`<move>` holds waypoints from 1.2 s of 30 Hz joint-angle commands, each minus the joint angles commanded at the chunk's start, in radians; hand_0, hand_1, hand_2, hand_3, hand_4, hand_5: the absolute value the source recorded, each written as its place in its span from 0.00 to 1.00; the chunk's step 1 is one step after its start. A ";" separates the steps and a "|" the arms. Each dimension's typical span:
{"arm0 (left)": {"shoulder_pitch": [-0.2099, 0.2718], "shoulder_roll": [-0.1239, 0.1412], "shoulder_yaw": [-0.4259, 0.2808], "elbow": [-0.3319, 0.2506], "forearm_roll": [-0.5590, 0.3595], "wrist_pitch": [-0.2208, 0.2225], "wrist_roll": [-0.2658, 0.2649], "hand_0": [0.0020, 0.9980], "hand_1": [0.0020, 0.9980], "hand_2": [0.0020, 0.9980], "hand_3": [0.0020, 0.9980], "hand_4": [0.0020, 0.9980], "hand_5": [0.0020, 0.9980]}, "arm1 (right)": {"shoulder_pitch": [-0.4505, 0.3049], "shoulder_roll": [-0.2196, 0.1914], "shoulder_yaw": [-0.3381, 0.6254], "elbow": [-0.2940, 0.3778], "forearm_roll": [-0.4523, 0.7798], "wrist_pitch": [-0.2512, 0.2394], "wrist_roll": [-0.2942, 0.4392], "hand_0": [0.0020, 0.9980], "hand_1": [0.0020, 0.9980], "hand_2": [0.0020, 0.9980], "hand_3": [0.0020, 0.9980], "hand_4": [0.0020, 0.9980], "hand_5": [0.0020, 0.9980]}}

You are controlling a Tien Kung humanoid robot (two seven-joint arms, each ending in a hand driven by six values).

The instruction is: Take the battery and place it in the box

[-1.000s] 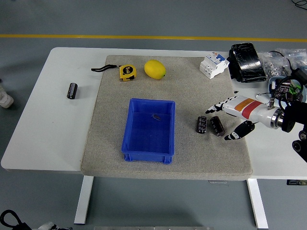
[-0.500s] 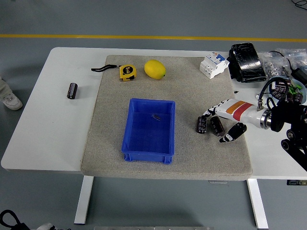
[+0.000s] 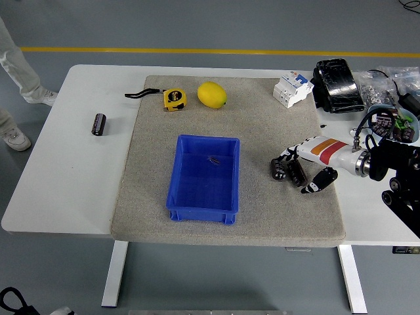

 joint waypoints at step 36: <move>-0.016 -0.005 0.023 0.000 -0.023 0.001 -0.010 0.60 0.57 0.60 0.71 0.72 0.69 | 0.001 0.009 0.025 -0.045 0.024 -0.011 -0.001 0.55 0.49 0.51 0.55 0.77 0.02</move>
